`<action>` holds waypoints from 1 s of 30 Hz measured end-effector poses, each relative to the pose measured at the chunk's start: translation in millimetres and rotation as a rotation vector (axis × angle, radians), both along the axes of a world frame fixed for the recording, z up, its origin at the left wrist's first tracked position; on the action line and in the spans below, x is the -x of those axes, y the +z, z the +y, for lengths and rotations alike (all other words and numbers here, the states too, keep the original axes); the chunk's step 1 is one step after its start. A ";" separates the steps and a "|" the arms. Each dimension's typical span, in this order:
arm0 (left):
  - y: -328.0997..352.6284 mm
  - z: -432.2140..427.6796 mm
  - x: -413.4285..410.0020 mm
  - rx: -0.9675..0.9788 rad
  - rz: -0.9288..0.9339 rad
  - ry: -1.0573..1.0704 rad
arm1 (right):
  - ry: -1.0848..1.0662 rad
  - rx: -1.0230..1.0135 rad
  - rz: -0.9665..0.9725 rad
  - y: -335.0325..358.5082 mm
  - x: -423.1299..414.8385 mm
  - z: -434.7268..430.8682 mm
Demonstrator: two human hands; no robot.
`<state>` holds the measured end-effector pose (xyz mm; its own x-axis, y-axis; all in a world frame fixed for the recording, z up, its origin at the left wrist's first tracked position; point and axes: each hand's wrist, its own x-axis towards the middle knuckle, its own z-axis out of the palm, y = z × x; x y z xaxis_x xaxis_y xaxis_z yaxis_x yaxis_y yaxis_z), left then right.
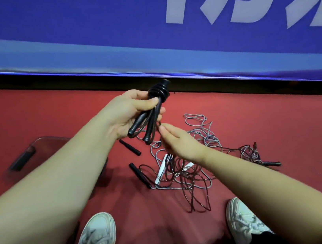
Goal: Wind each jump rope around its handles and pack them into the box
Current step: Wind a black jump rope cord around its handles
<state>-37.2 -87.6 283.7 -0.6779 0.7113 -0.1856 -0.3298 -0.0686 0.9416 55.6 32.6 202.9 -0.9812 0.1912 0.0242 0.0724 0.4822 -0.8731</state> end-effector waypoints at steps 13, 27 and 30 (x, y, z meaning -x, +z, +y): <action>-18.5 -0.7 9.9 0.121 0.227 0.005 | -0.221 0.052 0.156 37.6 -5.4 35.8; -18.7 20.4 -11.6 0.022 -0.016 -0.084 | -0.222 0.294 0.457 60.3 -11.7 23.3; -18.1 21.2 -9.0 0.030 0.050 -0.038 | -0.151 0.444 0.442 56.4 -8.8 18.5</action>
